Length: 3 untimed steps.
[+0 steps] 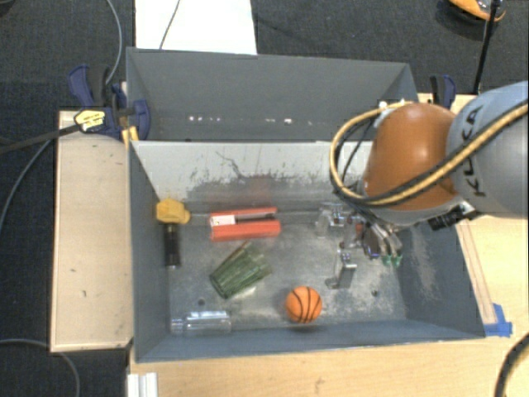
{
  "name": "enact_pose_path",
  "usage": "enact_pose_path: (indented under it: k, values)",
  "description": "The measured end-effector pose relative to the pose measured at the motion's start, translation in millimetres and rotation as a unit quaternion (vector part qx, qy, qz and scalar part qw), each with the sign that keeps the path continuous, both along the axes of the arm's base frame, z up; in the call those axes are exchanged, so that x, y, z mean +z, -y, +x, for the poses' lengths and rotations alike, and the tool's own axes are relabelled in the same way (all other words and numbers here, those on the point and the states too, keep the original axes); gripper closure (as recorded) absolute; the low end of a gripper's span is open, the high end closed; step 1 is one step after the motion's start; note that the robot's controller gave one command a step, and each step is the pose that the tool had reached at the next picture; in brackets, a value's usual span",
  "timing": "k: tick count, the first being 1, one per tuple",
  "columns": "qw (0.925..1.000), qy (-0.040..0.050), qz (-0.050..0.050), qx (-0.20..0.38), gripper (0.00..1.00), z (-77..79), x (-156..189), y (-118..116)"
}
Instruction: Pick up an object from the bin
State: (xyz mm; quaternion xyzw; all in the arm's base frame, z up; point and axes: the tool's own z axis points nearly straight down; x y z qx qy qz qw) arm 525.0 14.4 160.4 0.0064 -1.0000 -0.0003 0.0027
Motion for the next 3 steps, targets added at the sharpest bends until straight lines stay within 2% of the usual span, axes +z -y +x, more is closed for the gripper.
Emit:
enact_pose_path:
  k: [1,2,3]
  values:
    - [1.0000,0.0040,0.000,0.000,0.00,1.7,4,0]
    - [0.9997,0.0068,0.000,0.022,0.00,-10.8,-25,-4]
    - [0.9998,0.0054,0.000,0.020,0.00,-18.6,-67,-8]
